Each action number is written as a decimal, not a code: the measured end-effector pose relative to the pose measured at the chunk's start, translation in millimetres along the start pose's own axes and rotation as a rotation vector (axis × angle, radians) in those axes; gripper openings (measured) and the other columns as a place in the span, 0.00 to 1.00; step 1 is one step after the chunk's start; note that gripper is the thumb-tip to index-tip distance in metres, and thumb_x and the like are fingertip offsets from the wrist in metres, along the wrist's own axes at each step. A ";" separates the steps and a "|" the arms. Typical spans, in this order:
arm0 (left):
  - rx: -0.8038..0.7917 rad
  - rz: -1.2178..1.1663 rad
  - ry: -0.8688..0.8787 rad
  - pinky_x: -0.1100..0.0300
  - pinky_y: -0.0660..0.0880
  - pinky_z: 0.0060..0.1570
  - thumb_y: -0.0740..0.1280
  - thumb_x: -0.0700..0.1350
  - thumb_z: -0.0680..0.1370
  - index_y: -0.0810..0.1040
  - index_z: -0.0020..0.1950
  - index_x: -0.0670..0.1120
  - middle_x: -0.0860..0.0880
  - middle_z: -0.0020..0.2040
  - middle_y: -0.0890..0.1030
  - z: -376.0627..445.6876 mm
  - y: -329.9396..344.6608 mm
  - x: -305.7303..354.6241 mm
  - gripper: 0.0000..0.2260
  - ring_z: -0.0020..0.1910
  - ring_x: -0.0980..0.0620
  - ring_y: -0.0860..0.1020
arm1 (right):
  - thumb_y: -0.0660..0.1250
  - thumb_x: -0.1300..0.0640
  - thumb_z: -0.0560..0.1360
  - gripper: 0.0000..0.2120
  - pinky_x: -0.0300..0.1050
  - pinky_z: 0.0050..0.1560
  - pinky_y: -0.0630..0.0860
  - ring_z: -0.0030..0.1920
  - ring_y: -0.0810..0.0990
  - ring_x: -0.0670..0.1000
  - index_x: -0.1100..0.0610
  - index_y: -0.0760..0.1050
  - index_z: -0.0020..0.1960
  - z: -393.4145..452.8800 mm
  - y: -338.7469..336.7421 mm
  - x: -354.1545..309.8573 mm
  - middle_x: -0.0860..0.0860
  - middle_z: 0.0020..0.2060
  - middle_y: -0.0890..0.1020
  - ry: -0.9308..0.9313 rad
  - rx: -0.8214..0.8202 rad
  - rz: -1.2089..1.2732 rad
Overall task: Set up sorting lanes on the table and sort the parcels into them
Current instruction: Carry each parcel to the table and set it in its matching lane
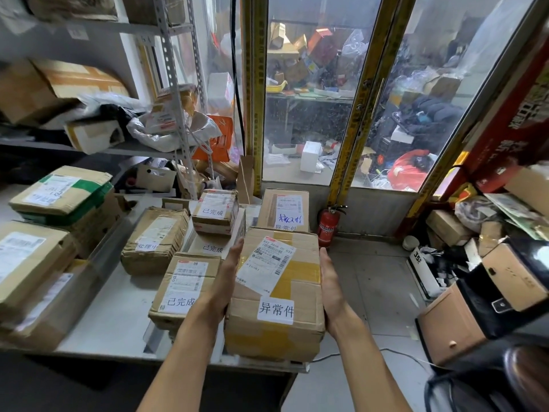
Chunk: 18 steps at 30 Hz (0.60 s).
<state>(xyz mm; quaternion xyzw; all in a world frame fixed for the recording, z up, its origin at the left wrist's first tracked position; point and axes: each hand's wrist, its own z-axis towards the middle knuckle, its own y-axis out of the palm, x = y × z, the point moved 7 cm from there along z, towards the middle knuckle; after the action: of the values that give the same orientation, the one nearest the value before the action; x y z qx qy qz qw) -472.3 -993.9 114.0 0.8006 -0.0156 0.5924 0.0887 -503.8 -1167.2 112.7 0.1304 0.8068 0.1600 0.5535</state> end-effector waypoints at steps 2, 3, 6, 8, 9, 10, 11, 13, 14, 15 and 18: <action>0.025 -0.010 -0.006 0.66 0.77 0.37 0.52 0.61 0.84 0.70 0.61 0.67 0.67 0.45 0.83 -1.3 0.6 1.7 0.10 0.43 0.66 0.83 | 0.49 0.34 0.79 0.35 0.64 0.66 0.76 0.65 0.80 0.64 0.57 0.75 0.70 2.0 2.4 0.8 0.63 0.64 0.81 0.002 0.001 -0.007; 0.032 -0.013 -0.003 0.67 0.76 0.35 0.51 0.59 0.84 0.69 0.58 0.67 0.68 0.42 0.82 -4.3 1.3 3.6 0.08 0.38 0.68 0.82 | 0.49 0.34 0.79 0.34 0.64 0.66 0.76 0.64 0.80 0.64 0.57 0.75 0.70 2.9 2.5 1.1 0.62 0.63 0.82 0.008 0.000 -0.006; -0.003 -0.034 0.017 0.66 0.76 0.40 0.52 0.62 0.83 0.66 0.64 0.68 0.67 0.54 0.78 -8.6 4.3 9.8 0.11 0.42 0.69 0.82 | 0.46 0.31 0.81 0.35 0.64 0.68 0.75 0.64 0.81 0.61 0.53 0.74 0.72 3.7 0.8 1.7 0.58 0.63 0.83 0.023 -0.016 -0.012; -0.034 -0.051 0.022 0.62 0.76 0.45 0.53 0.65 0.81 0.65 0.68 0.69 0.62 0.64 0.77 -4.3 4.7 9.6 0.16 0.50 0.64 0.81 | 0.44 0.29 0.80 0.36 0.63 0.65 0.77 0.63 0.82 0.60 0.50 0.74 0.72 2.7 -1.8 -0.4 0.57 0.63 0.83 0.023 -0.022 0.005; -0.044 -0.055 0.033 0.60 0.76 0.47 0.54 0.66 0.80 0.66 0.69 0.69 0.61 0.65 0.76 -4.5 6.0 11.3 0.18 0.50 0.63 0.81 | 0.43 0.28 0.79 0.36 0.63 0.65 0.77 0.62 0.83 0.59 0.49 0.74 0.71 2.4 -3.2 -2.1 0.56 0.62 0.84 0.016 -0.023 0.011; -0.053 -0.070 0.042 0.60 0.76 0.48 0.55 0.68 0.79 0.66 0.70 0.69 0.61 0.66 0.76 -6.0 8.8 13.5 0.19 0.51 0.64 0.80 | 0.43 0.28 0.79 0.36 0.63 0.65 0.77 0.62 0.83 0.59 0.48 0.74 0.71 1.5 -4.3 -4.1 0.56 0.62 0.84 0.011 -0.026 0.013; -0.064 -0.067 0.051 0.60 0.75 0.50 0.56 0.69 0.78 0.66 0.71 0.68 0.62 0.66 0.76 -5.4 11.1 13.2 0.22 0.52 0.65 0.79 | 0.43 0.27 0.79 0.36 0.64 0.65 0.77 0.62 0.83 0.59 0.48 0.74 0.71 1.2 -5.9 -6.6 0.56 0.62 0.84 0.006 -0.027 0.008; -0.056 -0.044 0.052 0.64 0.70 0.52 0.55 0.67 0.80 0.63 0.73 0.68 0.68 0.62 0.72 -9.3 14.3 11.8 0.20 0.53 0.69 0.73 | 0.43 0.28 0.79 0.35 0.61 0.61 0.80 0.60 0.84 0.59 0.47 0.75 0.69 -0.3 -8.0 -11.8 0.56 0.60 0.85 -0.009 -0.029 -0.011; -0.056 -0.049 0.068 0.64 0.66 0.55 0.53 0.65 0.81 0.61 0.75 0.66 0.68 0.60 0.69 -10.9 17.4 14.2 0.21 0.56 0.67 0.71 | 0.42 0.29 0.80 0.35 0.58 0.58 0.82 0.60 0.84 0.58 0.48 0.76 0.68 -0.3 -10.0 -13.0 0.55 0.60 0.85 -0.019 -0.024 -0.020; -0.049 -0.049 0.075 0.62 0.63 0.60 0.53 0.65 0.81 0.59 0.77 0.65 0.67 0.63 0.67 -9.6 18.4 13.7 0.23 0.62 0.65 0.68 | 0.42 0.29 0.80 0.35 0.58 0.58 0.82 0.60 0.84 0.58 0.48 0.76 0.69 0.8 -13.3 -12.4 0.56 0.60 0.85 -0.023 -0.012 -0.028; -0.039 0.042 0.114 0.67 0.62 0.64 0.53 0.65 0.82 0.63 0.68 0.71 0.65 0.71 0.66 -4.4 21.4 14.0 0.14 0.68 0.67 0.70 | 0.42 0.29 0.80 0.37 0.66 0.67 0.75 0.64 0.81 0.61 0.51 0.73 0.73 5.0 -18.8 -4.5 0.58 0.64 0.82 -0.008 0.007 -0.005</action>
<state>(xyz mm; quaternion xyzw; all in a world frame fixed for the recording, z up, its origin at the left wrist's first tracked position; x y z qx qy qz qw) -475.1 -1013.1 131.2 0.7633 -0.0389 0.6382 0.0927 -498.2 -1185.6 107.3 0.1307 0.8054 0.1553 0.5569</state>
